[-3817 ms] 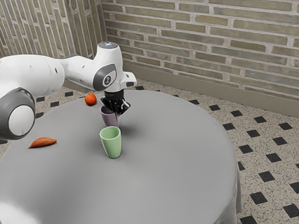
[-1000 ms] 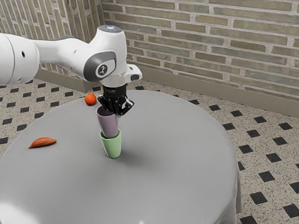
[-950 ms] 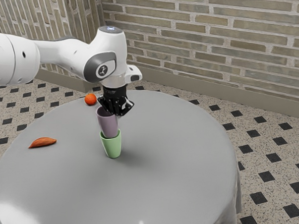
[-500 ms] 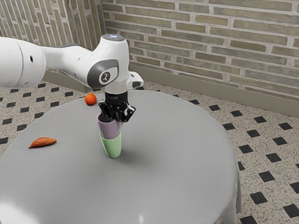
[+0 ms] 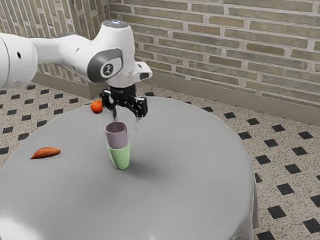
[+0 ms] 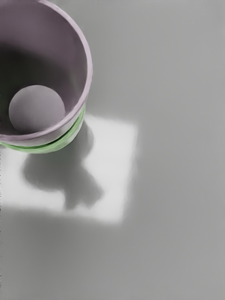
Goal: Place the left cup onto the right cup
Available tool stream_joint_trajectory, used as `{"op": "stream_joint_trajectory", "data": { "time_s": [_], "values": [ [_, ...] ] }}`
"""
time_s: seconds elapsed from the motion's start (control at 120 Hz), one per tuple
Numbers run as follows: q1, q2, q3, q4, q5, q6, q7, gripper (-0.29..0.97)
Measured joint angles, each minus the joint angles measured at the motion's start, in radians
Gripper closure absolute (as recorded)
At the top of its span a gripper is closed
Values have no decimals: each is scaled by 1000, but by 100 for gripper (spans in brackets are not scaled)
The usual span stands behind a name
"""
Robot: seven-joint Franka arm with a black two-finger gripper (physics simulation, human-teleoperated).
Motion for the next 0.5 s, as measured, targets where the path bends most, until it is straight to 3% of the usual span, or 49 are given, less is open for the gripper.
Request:
{"op": "stream_joint_trajectory", "data": {
  "time_s": [0.233, 0.5],
  "values": [
    [0, -124, -33, 10, -8, -94, 0, 2],
    [19, -274, -32, 84, -3, -322, 25, 1]
  ]
}}
